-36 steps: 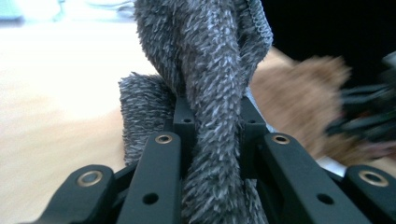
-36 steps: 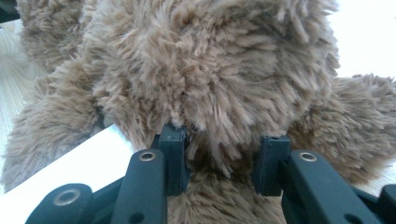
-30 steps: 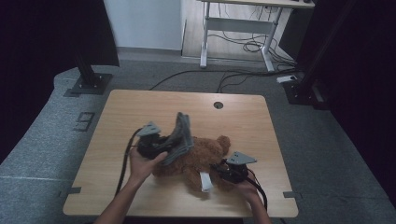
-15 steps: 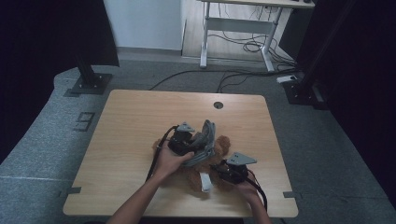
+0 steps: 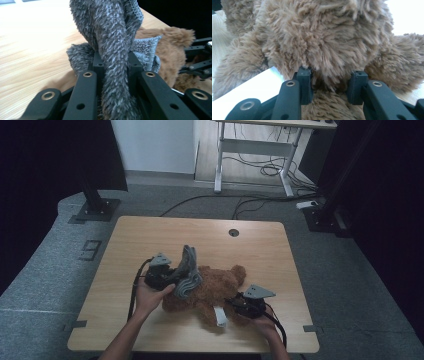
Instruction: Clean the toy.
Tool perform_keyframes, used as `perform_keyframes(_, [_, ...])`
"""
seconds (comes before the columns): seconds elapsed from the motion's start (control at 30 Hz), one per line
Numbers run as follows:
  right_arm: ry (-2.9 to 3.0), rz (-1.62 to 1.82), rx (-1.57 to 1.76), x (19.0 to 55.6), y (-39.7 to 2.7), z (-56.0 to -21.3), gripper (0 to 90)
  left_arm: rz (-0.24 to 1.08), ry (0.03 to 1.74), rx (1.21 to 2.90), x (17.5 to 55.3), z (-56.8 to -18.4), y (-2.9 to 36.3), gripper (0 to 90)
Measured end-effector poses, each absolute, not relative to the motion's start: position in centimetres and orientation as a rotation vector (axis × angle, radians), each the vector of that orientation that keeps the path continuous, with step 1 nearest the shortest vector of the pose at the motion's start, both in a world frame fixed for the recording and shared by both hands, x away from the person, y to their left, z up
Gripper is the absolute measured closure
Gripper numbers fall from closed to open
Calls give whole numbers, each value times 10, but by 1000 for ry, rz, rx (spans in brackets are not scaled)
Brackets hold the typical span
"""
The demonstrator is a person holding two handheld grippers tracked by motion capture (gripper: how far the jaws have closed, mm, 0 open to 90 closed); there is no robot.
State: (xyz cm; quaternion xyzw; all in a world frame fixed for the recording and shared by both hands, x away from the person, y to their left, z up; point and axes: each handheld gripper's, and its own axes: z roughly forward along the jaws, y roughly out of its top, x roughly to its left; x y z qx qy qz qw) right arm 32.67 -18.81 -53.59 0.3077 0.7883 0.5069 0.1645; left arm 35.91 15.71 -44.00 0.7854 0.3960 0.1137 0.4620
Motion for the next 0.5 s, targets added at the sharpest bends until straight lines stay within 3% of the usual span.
perform_keyframes(0.5, [2239,1429,884,324,-188,-537,624,247,1138,1891,348,-483,216,749])
